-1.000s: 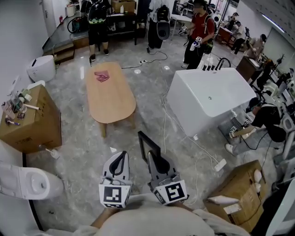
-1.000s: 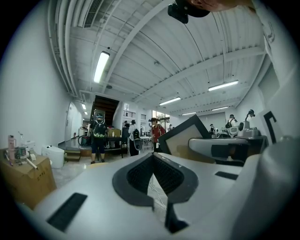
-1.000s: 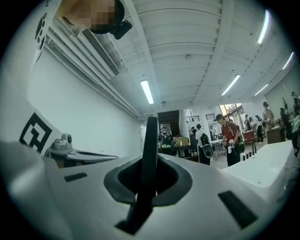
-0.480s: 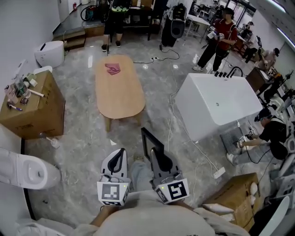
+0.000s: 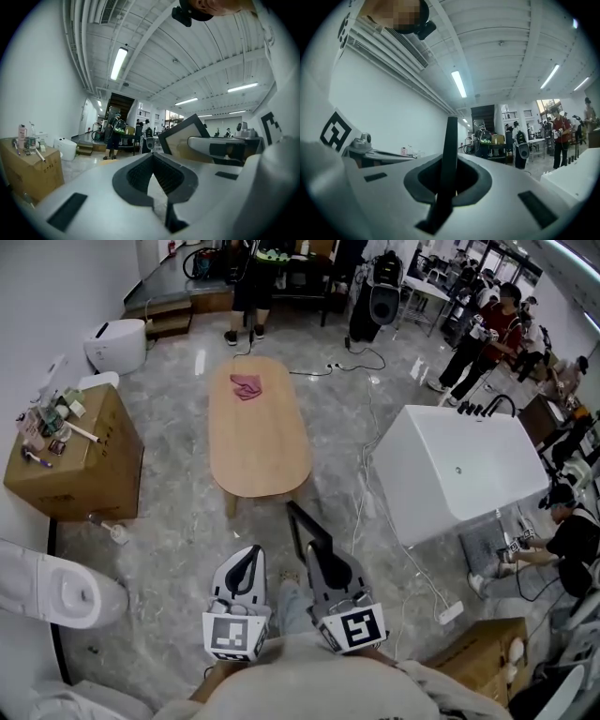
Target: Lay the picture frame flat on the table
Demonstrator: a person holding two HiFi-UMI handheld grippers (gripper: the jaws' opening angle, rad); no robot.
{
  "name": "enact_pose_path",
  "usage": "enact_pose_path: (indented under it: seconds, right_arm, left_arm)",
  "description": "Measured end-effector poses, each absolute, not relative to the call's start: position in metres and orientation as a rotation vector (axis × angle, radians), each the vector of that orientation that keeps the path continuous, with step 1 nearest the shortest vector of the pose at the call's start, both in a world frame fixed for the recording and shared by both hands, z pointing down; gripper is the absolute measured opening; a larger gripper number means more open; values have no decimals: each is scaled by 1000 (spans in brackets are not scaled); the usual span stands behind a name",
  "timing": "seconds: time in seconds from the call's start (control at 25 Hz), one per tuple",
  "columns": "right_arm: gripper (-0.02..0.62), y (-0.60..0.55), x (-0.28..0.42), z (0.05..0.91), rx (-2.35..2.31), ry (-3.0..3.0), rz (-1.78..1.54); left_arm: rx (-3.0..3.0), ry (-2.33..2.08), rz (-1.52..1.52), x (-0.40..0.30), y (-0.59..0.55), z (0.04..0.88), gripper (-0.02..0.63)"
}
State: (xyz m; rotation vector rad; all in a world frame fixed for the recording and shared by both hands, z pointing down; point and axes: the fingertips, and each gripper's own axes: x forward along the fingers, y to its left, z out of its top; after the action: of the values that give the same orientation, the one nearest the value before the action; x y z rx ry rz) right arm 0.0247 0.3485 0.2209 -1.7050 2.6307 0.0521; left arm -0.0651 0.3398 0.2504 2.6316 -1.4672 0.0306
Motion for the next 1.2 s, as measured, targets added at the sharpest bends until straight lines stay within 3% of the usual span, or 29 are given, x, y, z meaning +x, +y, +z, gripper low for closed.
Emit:
enact_pose_path:
  seconds: [0.68, 1.2]
  right_arm:
    - [26, 185, 61, 210, -1581, 2672, 76]
    - [26, 111, 70, 202, -1400, 2698, 100]
  left_arm:
    - [2649, -1560, -2, -24, 184, 229, 8]
    - [2606, -1700, 27, -13, 128, 223, 8]
